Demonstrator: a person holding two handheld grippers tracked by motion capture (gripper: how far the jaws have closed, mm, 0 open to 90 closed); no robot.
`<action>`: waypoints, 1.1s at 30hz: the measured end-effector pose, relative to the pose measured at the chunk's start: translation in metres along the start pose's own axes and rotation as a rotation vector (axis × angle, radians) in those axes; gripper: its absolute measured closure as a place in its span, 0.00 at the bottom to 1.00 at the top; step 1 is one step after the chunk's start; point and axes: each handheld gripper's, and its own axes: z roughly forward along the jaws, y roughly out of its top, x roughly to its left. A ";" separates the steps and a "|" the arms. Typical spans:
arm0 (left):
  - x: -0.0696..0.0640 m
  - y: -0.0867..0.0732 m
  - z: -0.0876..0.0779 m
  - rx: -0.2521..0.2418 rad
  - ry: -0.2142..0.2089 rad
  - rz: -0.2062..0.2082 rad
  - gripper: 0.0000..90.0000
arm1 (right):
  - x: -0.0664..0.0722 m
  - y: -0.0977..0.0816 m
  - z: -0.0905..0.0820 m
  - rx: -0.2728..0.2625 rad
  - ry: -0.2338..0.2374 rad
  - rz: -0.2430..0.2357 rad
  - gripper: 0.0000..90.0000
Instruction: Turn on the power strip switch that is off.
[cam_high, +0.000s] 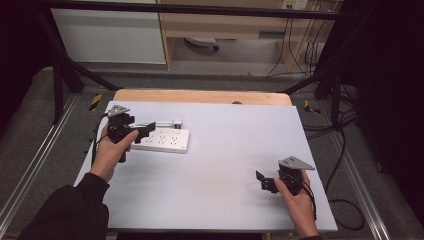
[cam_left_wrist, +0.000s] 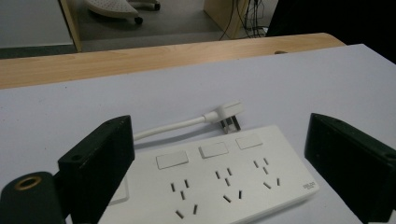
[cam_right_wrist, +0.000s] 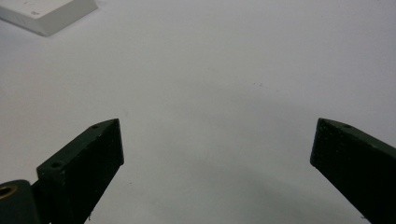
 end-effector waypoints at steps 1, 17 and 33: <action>0.000 0.000 0.000 0.001 0.000 -0.001 0.10 | 0.000 0.000 0.000 0.000 0.000 0.000 0.03; 0.008 0.001 0.015 0.015 0.019 -0.027 0.10 | -0.001 0.000 0.001 0.003 0.006 0.000 0.03; 0.003 0.007 0.034 0.037 0.026 0.009 0.12 | 0.002 0.001 0.003 0.007 0.013 -0.012 0.04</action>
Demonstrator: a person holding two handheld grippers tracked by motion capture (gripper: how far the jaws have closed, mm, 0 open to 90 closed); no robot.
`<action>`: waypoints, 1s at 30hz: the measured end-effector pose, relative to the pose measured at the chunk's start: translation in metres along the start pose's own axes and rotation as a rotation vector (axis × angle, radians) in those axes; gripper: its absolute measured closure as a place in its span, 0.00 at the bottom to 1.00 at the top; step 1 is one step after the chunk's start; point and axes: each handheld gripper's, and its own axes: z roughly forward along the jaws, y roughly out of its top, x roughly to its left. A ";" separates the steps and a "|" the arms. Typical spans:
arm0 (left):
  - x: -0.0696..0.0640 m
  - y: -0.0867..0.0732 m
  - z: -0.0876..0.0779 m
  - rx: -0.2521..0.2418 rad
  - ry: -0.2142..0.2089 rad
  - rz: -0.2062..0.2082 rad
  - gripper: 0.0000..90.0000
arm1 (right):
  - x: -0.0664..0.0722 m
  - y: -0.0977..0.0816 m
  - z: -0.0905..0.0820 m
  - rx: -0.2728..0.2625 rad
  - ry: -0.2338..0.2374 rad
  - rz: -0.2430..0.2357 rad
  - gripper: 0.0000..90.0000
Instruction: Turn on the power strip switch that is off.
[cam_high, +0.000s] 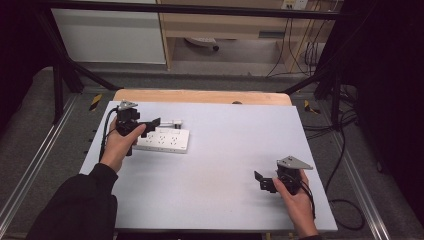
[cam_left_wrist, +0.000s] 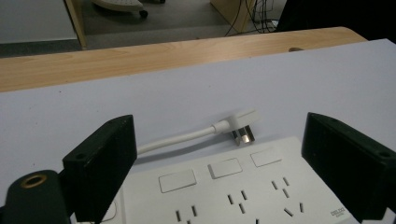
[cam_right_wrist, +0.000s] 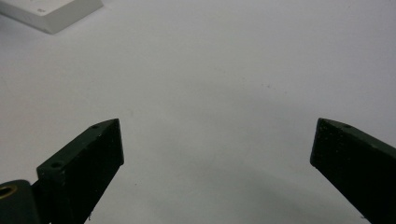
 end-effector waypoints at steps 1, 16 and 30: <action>-0.001 0.000 0.002 0.002 0.001 0.001 0.12 | 0.000 0.000 0.000 -0.001 -0.001 0.001 0.04; -0.004 -0.010 0.025 0.079 0.008 0.003 0.12 | 0.001 -0.001 -0.001 0.001 -0.004 0.006 0.03; -0.004 -0.017 0.038 0.134 0.033 0.027 0.17 | 0.000 -0.002 0.000 0.007 -0.004 0.004 0.03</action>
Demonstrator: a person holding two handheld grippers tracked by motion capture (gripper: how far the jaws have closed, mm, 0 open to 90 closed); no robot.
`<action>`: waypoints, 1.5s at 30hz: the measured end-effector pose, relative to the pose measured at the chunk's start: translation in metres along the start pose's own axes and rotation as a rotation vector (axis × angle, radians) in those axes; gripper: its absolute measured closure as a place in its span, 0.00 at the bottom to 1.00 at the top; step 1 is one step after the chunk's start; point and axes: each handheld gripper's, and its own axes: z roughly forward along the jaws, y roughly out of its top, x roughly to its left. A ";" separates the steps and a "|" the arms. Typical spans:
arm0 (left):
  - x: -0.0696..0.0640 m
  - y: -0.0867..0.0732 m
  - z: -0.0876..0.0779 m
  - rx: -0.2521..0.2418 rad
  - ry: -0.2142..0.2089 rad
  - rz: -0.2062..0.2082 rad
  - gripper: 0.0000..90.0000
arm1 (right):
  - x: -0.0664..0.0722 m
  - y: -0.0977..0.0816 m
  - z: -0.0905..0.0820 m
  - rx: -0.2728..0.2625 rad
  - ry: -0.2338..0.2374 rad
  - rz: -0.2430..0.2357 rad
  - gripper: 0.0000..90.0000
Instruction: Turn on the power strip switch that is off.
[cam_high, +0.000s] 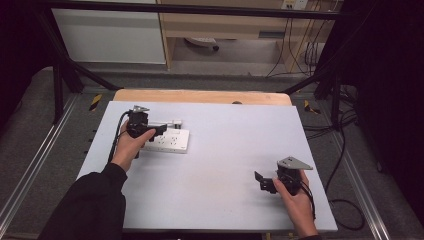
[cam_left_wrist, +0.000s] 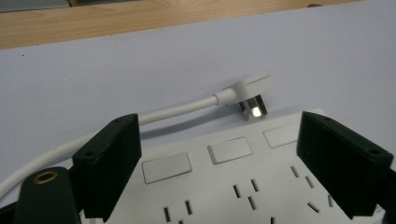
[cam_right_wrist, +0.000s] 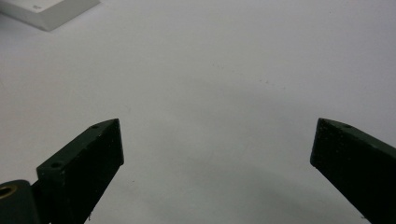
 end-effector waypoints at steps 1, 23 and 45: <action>0.000 -0.001 0.001 0.005 0.012 0.006 0.17 | 0.000 0.000 0.000 0.001 -0.001 0.000 0.03; -0.010 -0.001 0.007 -0.004 -0.012 0.020 0.37 | 0.001 0.000 0.001 0.007 0.003 -0.004 0.03; -0.015 -0.003 0.011 0.000 -0.047 0.048 0.72 | 0.001 0.000 0.000 0.007 0.007 -0.008 0.03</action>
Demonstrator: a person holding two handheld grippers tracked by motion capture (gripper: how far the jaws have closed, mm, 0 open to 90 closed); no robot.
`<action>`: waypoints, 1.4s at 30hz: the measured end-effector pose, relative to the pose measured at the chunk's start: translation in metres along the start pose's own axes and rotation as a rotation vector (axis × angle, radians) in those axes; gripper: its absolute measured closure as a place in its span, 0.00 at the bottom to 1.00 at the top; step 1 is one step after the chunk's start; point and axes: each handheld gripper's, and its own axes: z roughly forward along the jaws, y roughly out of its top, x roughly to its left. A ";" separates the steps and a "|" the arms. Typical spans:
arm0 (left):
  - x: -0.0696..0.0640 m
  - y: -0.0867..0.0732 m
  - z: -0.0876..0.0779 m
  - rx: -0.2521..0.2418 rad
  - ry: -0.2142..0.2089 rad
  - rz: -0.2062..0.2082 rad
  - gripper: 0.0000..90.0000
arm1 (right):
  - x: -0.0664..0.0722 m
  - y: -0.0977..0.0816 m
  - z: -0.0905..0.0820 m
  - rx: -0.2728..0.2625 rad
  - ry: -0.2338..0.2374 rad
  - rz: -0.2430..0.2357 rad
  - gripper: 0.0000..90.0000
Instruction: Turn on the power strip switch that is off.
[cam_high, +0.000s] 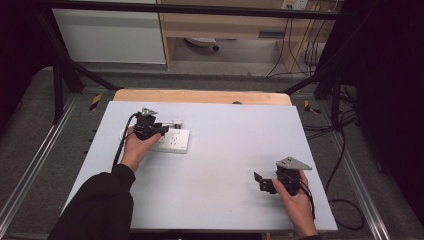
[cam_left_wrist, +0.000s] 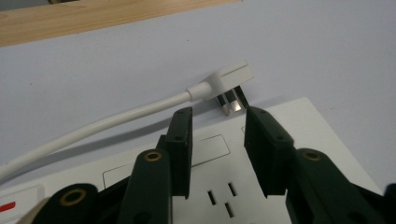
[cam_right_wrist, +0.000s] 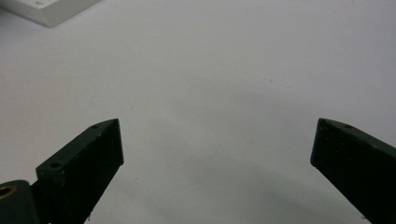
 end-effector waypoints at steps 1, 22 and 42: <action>0.000 0.000 0.000 0.000 0.000 0.001 0.73 | 0.000 0.000 0.000 0.000 0.000 0.000 0.03; 0.007 -0.003 -0.003 -0.022 -0.004 -0.005 0.99 | 0.000 0.000 0.000 -0.001 0.003 -0.004 0.03; 0.017 -0.011 0.001 0.006 0.015 -0.026 1.00 | 0.000 0.000 0.000 0.003 0.006 -0.004 0.03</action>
